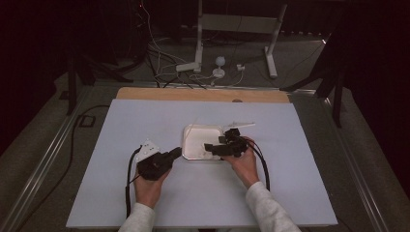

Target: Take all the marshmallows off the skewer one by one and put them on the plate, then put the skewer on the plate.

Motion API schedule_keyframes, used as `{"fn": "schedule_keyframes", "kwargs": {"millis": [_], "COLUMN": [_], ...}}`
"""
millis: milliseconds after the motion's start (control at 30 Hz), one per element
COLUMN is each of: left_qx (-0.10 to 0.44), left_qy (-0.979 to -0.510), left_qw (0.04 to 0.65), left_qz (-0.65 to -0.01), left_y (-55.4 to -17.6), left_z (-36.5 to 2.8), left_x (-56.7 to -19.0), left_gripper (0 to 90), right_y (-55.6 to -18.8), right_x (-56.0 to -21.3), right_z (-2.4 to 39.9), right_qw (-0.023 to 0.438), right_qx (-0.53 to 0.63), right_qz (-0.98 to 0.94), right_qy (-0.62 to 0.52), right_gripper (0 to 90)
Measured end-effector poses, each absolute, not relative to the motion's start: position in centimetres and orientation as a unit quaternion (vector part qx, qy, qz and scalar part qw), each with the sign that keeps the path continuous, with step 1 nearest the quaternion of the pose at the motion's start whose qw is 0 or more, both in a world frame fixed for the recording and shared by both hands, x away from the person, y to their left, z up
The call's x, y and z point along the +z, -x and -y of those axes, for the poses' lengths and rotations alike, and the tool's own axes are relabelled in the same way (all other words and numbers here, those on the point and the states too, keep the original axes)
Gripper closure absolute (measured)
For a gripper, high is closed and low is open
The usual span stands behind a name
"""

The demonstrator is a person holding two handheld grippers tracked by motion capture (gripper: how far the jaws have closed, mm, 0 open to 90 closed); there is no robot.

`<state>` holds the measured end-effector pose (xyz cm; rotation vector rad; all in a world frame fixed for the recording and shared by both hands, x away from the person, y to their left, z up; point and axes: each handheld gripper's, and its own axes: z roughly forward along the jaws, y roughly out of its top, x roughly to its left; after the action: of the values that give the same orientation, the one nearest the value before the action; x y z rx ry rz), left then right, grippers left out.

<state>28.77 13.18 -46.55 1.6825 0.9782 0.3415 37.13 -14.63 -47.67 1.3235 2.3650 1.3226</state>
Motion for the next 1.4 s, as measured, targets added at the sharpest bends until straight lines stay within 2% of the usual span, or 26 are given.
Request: {"fn": "schedule_keyframes", "kwargs": {"millis": [200, 600, 1067, 1400], "left_qx": [0.148, 0.150, 0.152, 0.152], "left_qy": [-0.705, -0.694, -0.698, -0.701], "left_qw": [0.553, 0.550, 0.522, 0.503], "left_qz": [-0.419, -0.439, -0.466, -0.482], "left_y": [-29.6, -31.4, -33.4, -34.3], "left_z": [-12.9, -11.7, -10.2, -9.1], "left_x": [-45.4, -44.5, -45.5, -46.6], "left_gripper": [89.7, 89.7, 89.7, 89.6], "right_y": [-35.0, -31.7, -28.7, -27.8], "right_x": [-45.9, -44.5, -44.2, -44.4], "right_z": [15.4, 19.3, 24.2, 25.6], "right_qw": [0.077, 0.103, 0.128, 0.148], "right_qx": [0.475, 0.512, 0.529, 0.529], "right_qz": [-0.780, -0.762, -0.739, -0.732], "right_qy": [-0.400, -0.383, -0.396, -0.403], "right_gripper": [0.2, 0.0, 0.0, 0.0]}}
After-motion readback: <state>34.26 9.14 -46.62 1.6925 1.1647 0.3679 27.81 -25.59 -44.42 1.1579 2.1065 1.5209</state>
